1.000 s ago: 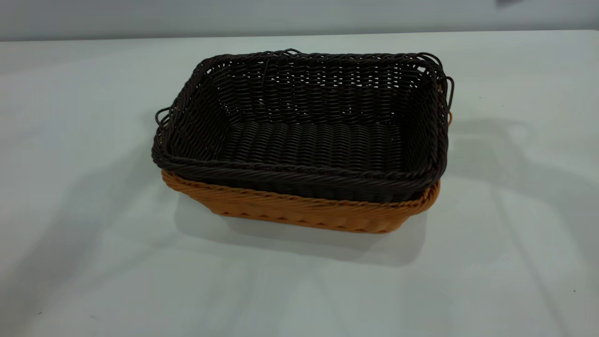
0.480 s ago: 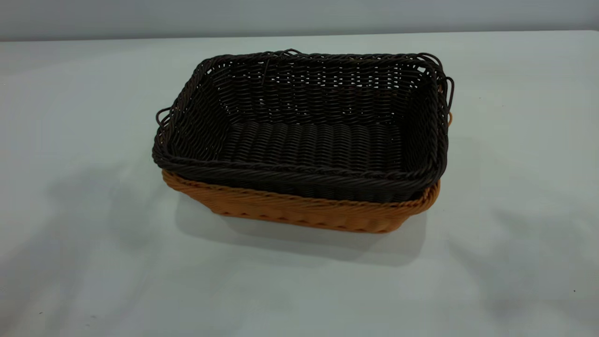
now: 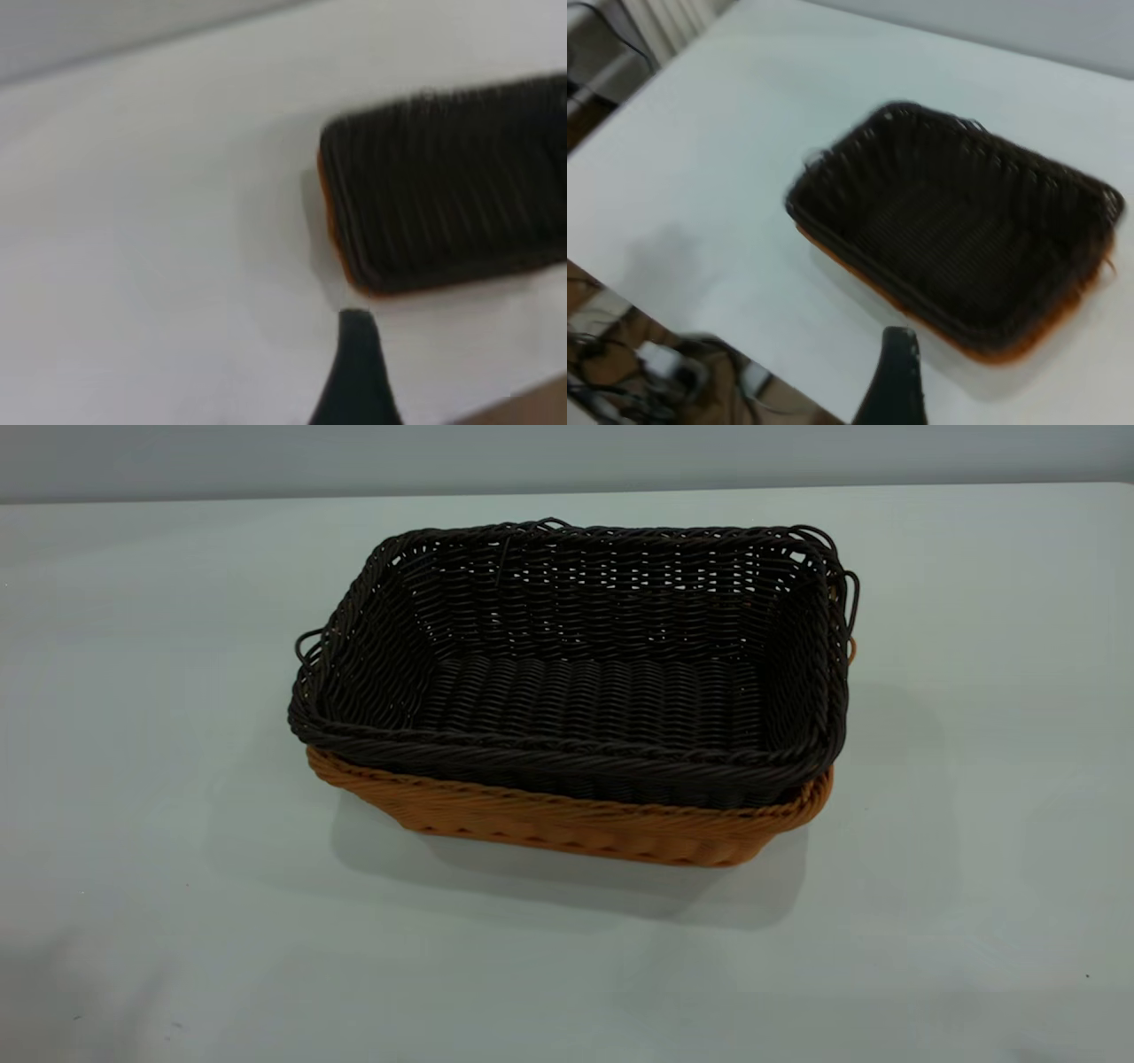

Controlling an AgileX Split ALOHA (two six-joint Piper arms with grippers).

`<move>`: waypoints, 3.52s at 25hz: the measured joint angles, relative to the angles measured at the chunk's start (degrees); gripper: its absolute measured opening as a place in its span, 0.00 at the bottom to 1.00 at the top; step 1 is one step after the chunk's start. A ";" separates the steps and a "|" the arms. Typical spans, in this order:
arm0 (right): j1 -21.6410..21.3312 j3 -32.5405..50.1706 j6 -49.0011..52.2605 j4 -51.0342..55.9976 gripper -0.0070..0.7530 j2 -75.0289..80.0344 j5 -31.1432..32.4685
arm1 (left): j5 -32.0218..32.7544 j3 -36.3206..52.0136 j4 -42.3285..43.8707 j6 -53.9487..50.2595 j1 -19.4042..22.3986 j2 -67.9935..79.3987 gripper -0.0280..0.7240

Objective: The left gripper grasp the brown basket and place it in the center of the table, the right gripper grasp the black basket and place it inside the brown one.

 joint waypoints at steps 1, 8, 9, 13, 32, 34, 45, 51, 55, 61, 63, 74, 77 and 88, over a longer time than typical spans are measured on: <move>0.00 1.03 1.11 -1.34 0.79 -1.92 0.13 | 0.41 2.01 0.00 -0.29 0.00 -2.27 0.73; 0.00 8.52 7.21 -11.32 0.79 -15.97 0.02 | 1.38 16.39 0.00 -0.55 0.00 -16.07 0.73; 0.00 9.45 7.83 -12.57 0.79 -18.02 0.07 | 1.38 18.05 0.00 -0.55 0.00 -17.85 0.73; 0.00 11.97 11.19 -18.11 0.79 -24.53 0.87 | 1.38 24.63 0.00 -0.50 0.00 -24.29 0.73; 3.60 16.25 18.95 -31.48 0.79 -31.89 1.18 | 1.65 37.00 6.73 -1.28 0.00 -37.16 0.73; 3.60 16.25 18.95 -31.48 0.79 -31.89 1.18 | 2.11 38.06 7.58 -2.92 0.00 -37.16 0.73; 3.60 16.25 18.95 -31.43 0.79 -31.89 1.16 | 3.08 39.08 7.92 -6.05 0.00 -37.16 0.73; 3.60 16.25 18.95 -31.43 0.79 -31.89 1.16 | 3.08 39.08 7.92 -6.05 0.00 -37.16 0.73; 3.60 16.25 18.95 -31.43 0.79 -31.89 1.16 | 3.08 39.08 8.27 -6.05 1.19 -37.40 0.73; 3.60 16.25 18.95 -31.37 0.79 -31.89 1.16 | 3.14 39.15 9.58 -6.35 8.73 -42.84 0.73; 3.60 16.25 18.95 -31.37 0.79 -31.89 1.16 | 3.19 39.15 10.43 -6.57 10.19 -45.89 0.73; 3.60 16.25 18.95 -31.37 0.79 -31.89 1.11 | 3.78 39.15 10.90 -7.21 12.00 -50.71 0.73; 3.60 16.25 18.95 -31.37 0.79 -31.89 1.11 | 3.78 39.15 10.90 -7.21 12.00 -50.71 0.73; 3.60 16.25 18.95 -31.37 0.79 -31.89 1.11 | 3.83 39.15 10.90 -7.21 12.00 -50.71 0.73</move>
